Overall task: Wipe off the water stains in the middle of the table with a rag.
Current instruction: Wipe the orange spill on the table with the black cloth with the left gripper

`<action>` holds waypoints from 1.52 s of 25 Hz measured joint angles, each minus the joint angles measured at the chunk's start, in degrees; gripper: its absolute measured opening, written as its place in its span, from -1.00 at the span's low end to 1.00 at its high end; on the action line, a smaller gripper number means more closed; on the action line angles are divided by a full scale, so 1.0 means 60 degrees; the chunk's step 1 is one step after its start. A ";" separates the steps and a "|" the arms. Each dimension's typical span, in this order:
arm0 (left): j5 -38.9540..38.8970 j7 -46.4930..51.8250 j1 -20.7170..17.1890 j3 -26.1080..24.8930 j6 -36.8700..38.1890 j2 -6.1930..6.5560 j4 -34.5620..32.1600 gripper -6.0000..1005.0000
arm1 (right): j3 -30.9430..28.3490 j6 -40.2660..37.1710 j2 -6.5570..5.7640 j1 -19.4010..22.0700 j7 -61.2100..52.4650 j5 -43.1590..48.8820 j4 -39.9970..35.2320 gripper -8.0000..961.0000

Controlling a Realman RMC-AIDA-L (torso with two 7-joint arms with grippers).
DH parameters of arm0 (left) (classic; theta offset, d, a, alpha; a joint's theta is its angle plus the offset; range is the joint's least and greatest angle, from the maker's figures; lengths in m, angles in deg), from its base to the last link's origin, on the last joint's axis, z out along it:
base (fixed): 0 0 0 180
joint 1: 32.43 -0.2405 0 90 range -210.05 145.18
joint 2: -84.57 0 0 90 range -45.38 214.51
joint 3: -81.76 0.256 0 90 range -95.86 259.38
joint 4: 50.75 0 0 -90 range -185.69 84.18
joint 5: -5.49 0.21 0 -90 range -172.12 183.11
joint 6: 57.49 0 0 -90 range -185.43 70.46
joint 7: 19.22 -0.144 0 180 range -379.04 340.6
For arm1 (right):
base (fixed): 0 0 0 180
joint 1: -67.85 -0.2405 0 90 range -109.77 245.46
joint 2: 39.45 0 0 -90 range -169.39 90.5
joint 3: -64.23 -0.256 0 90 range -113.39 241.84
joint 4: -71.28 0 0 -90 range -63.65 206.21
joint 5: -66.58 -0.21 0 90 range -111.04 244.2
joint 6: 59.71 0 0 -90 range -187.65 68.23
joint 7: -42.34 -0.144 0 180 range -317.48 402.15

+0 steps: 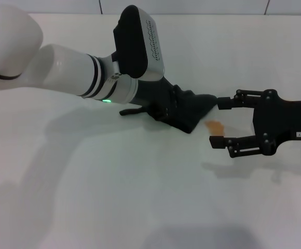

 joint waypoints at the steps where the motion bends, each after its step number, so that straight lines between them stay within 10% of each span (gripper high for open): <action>1: 0.0053 -0.0004 0.0015 -0.0001 -0.0077 0.0002 0.0002 -0.91 | 0.0000 0.0005 0.0000 0.0000 -0.0005 0.0000 0.0000 0.74; 38: -0.1479 -0.1456 0.0201 0.1508 0.0838 -0.0194 -0.0209 -0.91 | 0.0095 -0.0073 -0.0001 0.0036 -0.0236 -0.0129 -0.0070 0.61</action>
